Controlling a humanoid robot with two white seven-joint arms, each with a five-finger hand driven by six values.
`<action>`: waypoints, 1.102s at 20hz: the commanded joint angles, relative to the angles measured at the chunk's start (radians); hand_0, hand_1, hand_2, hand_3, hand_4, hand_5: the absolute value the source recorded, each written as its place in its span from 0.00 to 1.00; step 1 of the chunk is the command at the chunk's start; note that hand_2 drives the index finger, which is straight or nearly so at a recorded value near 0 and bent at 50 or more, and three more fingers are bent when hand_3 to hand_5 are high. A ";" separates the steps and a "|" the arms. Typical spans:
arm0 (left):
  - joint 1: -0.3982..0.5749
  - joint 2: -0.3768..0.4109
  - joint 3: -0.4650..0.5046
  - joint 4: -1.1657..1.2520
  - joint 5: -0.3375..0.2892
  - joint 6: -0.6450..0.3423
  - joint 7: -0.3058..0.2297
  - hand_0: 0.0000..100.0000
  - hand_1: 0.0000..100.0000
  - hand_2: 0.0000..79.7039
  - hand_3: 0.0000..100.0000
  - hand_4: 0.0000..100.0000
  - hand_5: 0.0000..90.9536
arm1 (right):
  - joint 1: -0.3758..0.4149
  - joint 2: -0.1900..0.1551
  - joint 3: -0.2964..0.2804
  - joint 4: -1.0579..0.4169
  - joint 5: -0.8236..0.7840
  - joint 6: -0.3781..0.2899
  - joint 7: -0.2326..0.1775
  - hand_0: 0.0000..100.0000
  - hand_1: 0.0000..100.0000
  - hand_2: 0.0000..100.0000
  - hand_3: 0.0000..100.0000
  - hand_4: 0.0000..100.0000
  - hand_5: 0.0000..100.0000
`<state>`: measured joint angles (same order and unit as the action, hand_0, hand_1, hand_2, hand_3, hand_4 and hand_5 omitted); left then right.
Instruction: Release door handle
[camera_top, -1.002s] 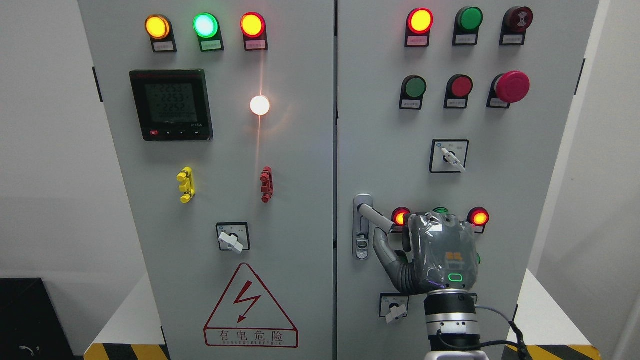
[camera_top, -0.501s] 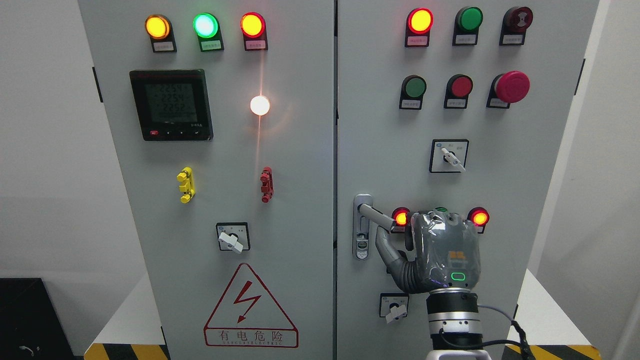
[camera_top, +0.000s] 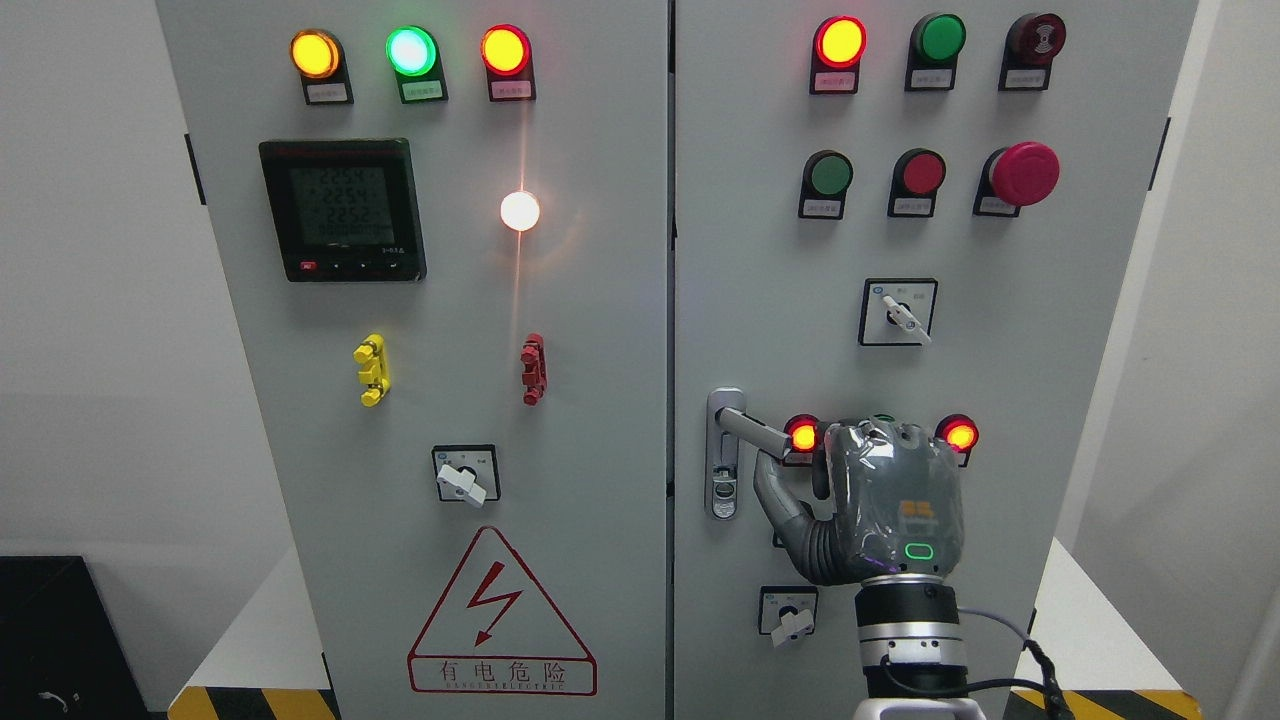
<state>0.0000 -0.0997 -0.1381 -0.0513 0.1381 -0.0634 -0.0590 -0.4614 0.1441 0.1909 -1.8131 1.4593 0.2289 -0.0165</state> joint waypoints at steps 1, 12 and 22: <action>0.018 0.000 0.000 0.001 0.000 0.000 -0.001 0.12 0.56 0.00 0.00 0.00 0.00 | -0.002 0.000 -0.002 -0.002 -0.001 -0.002 0.006 0.52 0.32 0.93 1.00 1.00 0.99; 0.018 0.000 0.000 -0.001 0.000 0.000 -0.001 0.12 0.56 0.00 0.00 0.00 0.00 | -0.003 0.000 -0.002 -0.008 -0.001 -0.002 0.006 0.53 0.31 0.92 1.00 1.00 0.99; 0.018 0.000 0.000 -0.001 0.000 0.000 -0.001 0.12 0.56 0.00 0.00 0.00 0.00 | -0.002 0.000 -0.004 -0.008 -0.001 -0.002 0.004 0.52 0.31 0.92 1.00 1.00 0.99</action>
<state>0.0000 -0.0997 -0.1380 -0.0515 0.1382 -0.0633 -0.0590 -0.4647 0.1442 0.1876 -1.8195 1.4588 0.2265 -0.0076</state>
